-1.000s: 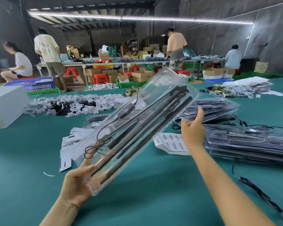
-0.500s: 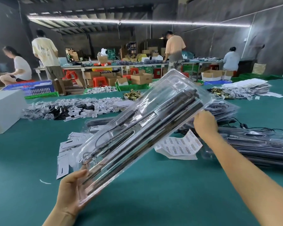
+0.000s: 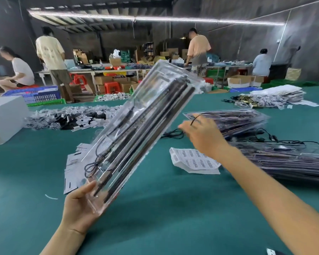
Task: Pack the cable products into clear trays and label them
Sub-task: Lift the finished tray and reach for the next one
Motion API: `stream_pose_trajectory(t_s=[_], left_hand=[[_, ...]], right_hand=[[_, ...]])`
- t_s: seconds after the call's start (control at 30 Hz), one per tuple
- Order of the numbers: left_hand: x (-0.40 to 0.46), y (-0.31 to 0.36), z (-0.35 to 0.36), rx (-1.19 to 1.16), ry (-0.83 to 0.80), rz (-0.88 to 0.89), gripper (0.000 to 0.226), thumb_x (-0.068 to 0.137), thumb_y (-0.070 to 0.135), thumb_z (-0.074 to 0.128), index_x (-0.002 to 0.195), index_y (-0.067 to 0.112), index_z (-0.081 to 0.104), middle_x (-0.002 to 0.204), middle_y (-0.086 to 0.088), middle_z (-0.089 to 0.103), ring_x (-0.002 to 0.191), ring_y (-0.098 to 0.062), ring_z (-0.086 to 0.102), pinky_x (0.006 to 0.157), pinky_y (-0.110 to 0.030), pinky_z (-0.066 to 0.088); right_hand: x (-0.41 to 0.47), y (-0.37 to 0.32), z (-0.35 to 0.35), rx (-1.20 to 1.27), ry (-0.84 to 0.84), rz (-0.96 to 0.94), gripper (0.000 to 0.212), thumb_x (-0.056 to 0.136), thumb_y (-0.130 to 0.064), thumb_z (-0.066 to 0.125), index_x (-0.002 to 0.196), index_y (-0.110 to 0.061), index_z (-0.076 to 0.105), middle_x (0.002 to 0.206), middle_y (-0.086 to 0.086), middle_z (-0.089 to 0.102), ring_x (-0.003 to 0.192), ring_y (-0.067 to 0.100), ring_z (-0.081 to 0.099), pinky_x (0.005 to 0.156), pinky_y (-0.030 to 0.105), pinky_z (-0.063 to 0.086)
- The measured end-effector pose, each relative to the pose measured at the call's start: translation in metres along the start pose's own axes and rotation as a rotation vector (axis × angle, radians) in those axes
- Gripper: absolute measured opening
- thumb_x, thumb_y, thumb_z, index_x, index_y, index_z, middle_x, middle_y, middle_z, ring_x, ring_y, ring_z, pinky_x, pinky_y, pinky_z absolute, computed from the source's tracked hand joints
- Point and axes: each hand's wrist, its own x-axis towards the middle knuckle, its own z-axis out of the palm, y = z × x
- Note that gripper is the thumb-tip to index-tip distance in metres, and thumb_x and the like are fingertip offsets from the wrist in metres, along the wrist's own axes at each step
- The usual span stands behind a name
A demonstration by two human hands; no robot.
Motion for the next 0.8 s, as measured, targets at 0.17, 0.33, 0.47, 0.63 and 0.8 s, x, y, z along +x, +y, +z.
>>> stream_pose_trajectory(t_s=[0.17,0.33,0.47,0.63,0.8], left_hand=[[-0.002,0.002,0.001,-0.066,-0.040,0.016,0.074,0.064,0.005,0.059,0.136,0.013,0.051,0.130,-0.012,0.060,0.102,-0.039,0.065,0.064,-0.048,0.058],[-0.006,0.003,-0.005,-0.130,0.009,-0.044,0.049,0.093,0.007,0.027,0.136,-0.002,0.046,0.149,-0.017,0.025,0.133,-0.047,0.033,0.110,-0.057,0.032],[-0.005,0.004,-0.016,-0.314,-0.093,-0.195,0.045,0.102,0.012,0.018,0.134,-0.008,0.043,0.143,-0.013,0.019,0.131,-0.053,0.032,0.110,-0.060,0.029],[0.005,0.007,-0.011,-0.389,0.002,-0.163,0.057,0.102,0.020,0.008,0.133,-0.003,0.050,0.145,-0.017,0.031,0.127,-0.049,0.039,0.102,-0.058,0.041],[0.004,0.003,0.001,-0.143,-0.101,0.067,0.091,0.053,0.004,0.072,0.140,0.010,0.047,0.133,-0.016,0.057,0.109,-0.043,0.061,0.066,-0.047,0.059]], right_hand=[[0.001,-0.074,0.034,0.077,-0.409,-0.125,0.059,0.096,-0.007,0.040,0.149,-0.026,0.026,0.132,0.001,0.057,0.141,0.033,0.026,0.107,0.043,0.027],[-0.006,-0.116,0.042,0.403,-0.300,0.108,0.073,0.092,-0.005,0.049,0.150,-0.031,0.014,0.065,-0.001,0.046,0.052,0.021,0.047,0.048,0.031,0.035],[-0.028,-0.106,0.054,0.154,0.325,0.295,0.016,0.072,-0.014,0.076,0.086,-0.013,0.067,0.066,0.000,0.058,0.053,0.021,0.055,0.040,0.023,0.039],[-0.048,-0.061,0.088,0.241,-0.640,0.463,0.061,0.086,-0.075,0.024,0.138,-0.046,0.036,0.156,-0.009,0.023,0.145,0.035,0.009,0.110,0.062,0.006],[-0.039,-0.035,0.104,0.286,-0.825,0.555,0.109,0.056,-0.095,-0.004,0.150,-0.040,-0.004,0.159,-0.014,-0.009,0.145,0.035,-0.013,0.109,0.066,-0.005]])
